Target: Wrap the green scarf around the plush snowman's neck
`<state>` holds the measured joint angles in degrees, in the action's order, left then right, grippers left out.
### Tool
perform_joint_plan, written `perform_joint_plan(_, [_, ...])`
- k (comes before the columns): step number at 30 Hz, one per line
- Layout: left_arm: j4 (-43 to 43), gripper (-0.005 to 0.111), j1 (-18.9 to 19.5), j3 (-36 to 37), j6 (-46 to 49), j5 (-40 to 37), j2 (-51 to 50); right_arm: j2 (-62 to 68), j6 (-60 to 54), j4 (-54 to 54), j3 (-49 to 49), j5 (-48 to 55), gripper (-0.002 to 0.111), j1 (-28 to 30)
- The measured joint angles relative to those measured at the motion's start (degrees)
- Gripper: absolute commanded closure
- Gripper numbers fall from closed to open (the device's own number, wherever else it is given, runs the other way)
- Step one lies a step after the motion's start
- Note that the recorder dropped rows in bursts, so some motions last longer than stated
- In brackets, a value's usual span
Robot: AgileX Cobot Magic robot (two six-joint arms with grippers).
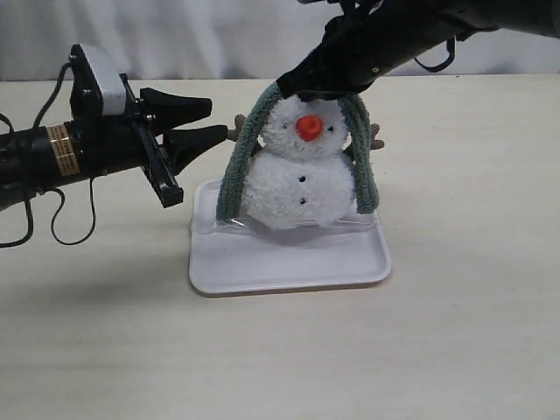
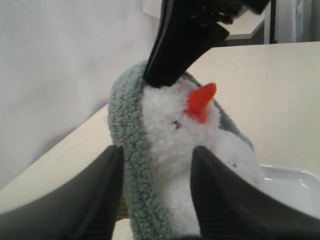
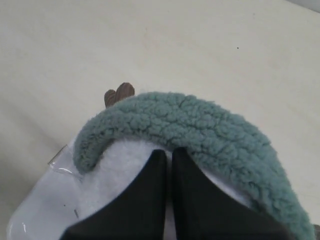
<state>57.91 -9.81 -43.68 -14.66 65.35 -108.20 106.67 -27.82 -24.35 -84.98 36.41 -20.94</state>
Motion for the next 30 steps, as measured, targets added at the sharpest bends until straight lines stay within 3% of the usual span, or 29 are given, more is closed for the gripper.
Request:
perform_joint_plan(8, [-3.36,0.062,-3.34,-0.11,6.43,0.0,-3.22,0.94,1.28,2.09,-0.28,0.38,0.104,0.0])
perform_joint_plan(16, [-23.55,0.062,-8.41,-0.22,12.47,-0.86,-6.05,0.84,1.41,3.53,-0.59,8.79,0.104,-0.11])
perform_joint_plan(24, [-15.19,0.062,-9.19,-0.5,12.13,-5.05,-6.15,0.49,1.83,6.14,-0.83,11.75,0.104,-4.5])
perform_joint_plan(30, [-14.21,0.063,-9.4,-0.5,11.71,-11.43,-6.15,0.49,3.89,8.96,-0.83,12.82,0.104,-6.52])
